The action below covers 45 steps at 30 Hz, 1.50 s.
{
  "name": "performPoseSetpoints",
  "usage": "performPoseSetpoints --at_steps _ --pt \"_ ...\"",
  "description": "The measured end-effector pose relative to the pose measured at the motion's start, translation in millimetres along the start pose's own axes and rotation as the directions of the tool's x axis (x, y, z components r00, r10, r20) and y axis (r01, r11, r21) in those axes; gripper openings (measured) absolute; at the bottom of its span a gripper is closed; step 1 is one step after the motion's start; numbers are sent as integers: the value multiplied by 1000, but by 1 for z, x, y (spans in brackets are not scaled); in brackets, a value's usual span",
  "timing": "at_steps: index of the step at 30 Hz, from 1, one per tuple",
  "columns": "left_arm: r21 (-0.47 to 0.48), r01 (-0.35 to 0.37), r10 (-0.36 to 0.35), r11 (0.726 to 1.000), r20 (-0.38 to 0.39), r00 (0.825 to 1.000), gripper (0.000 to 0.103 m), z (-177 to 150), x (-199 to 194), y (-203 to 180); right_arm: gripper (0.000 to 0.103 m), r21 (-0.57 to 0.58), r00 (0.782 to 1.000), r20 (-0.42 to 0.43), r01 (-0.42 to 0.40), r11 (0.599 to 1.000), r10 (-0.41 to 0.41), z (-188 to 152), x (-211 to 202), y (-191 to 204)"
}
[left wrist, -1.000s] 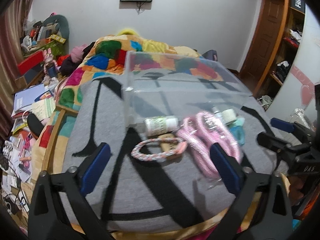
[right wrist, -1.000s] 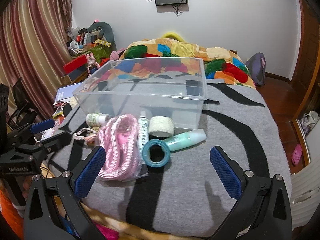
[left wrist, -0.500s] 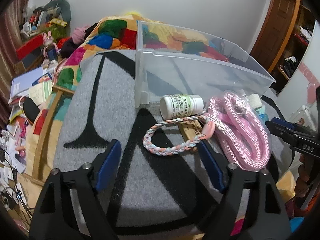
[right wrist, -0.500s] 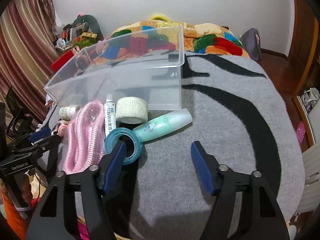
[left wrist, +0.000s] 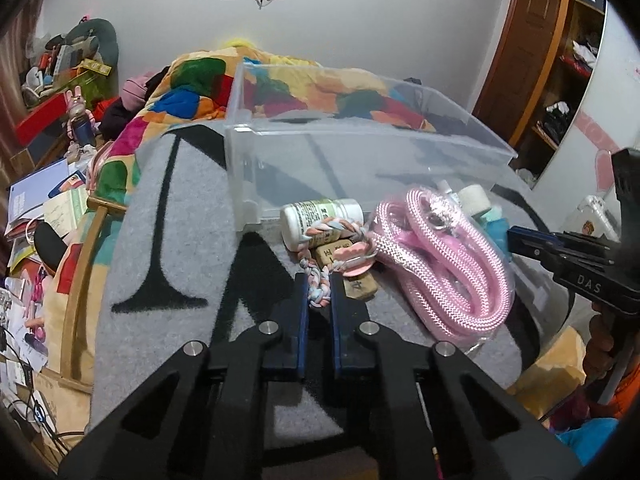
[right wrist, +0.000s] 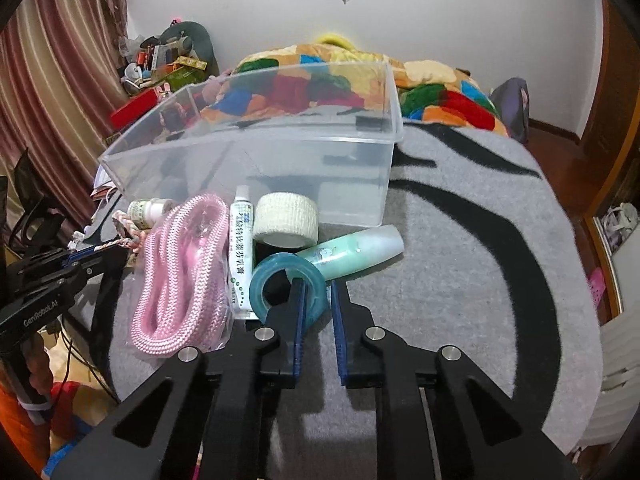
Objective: Organize objects
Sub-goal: 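Grasp the braided bracelet with the left tool while the right tool grasps the teal tape roll, then carry the bracelet into the box with the left tool while the right tool drops the teal tape in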
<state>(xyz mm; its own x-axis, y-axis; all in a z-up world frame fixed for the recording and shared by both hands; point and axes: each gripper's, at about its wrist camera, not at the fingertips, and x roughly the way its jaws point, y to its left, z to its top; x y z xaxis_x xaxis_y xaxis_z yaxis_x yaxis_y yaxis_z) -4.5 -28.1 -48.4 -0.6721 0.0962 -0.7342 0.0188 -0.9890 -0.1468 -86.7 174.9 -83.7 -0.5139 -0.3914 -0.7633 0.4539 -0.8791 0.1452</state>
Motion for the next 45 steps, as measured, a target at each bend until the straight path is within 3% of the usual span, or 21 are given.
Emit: performPoseSetpoints --at_steps 9,18,23,30,39,45 --pt "-17 20 -18 1000 104 994 8 20 -42 3 9 -15 998 66 -6 1000 7 9 -22 5" --pt "24 32 -35 999 152 988 8 48 -49 -8 11 0 999 -38 -7 1000 7 9 4 4" --pt "31 44 -49 999 147 988 8 58 -40 -11 10 23 998 -66 -24 999 25 8 17 -1" --pt "25 37 -41 999 139 989 8 80 -27 -6 10 11 999 9 -44 999 44 16 -10 -4" --pt "28 15 -18 999 101 995 8 110 2 -1 10 -43 990 135 -21 999 26 77 -30 6" --pt "14 34 -34 999 15 999 8 117 33 2 10 -74 997 81 -5 997 11 111 11 16"
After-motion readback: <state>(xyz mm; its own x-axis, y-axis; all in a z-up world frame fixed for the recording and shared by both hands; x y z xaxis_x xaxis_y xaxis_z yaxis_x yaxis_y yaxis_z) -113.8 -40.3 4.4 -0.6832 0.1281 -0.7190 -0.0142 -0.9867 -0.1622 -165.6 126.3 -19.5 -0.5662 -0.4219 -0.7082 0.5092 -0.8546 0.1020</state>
